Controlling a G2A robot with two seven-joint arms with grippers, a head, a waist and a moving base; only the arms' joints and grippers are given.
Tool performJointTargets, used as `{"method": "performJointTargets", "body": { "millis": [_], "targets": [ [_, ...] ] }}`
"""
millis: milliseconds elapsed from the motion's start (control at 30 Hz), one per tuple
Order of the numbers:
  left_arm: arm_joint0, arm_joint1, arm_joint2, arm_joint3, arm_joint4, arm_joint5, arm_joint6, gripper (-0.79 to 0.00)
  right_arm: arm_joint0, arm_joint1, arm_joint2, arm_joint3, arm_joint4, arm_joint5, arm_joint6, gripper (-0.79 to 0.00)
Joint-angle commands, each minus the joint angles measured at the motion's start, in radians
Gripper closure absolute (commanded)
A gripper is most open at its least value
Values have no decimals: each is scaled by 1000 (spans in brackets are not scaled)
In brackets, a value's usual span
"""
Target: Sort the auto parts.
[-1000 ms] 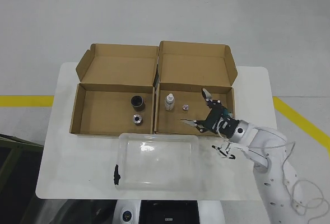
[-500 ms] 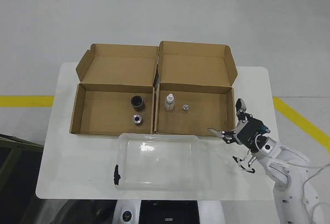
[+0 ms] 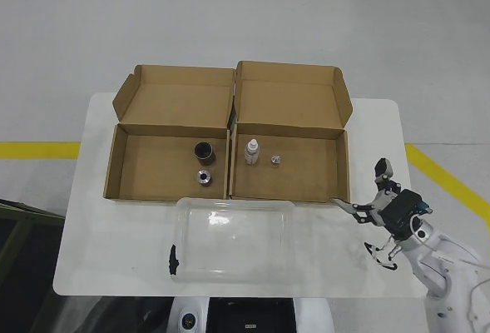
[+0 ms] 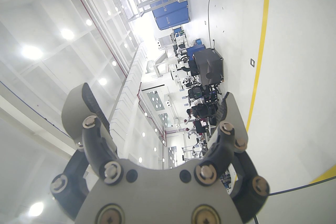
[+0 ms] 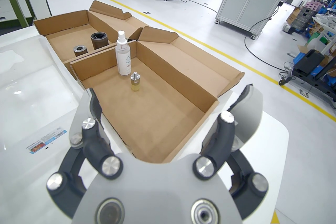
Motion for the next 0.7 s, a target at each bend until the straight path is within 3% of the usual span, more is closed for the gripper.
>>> {"method": "performJointTargets", "body": {
  "millis": [0, 667],
  "targets": [
    [0, 0, 0, 0, 0, 0, 0, -785, -6, 2, 8, 0, 6, 11, -2, -785],
    [0, 0, 0, 0, 0, 0, 0, -784, -18, 5, 21, 1, 22, 16, -4, -785]
  ]
}}
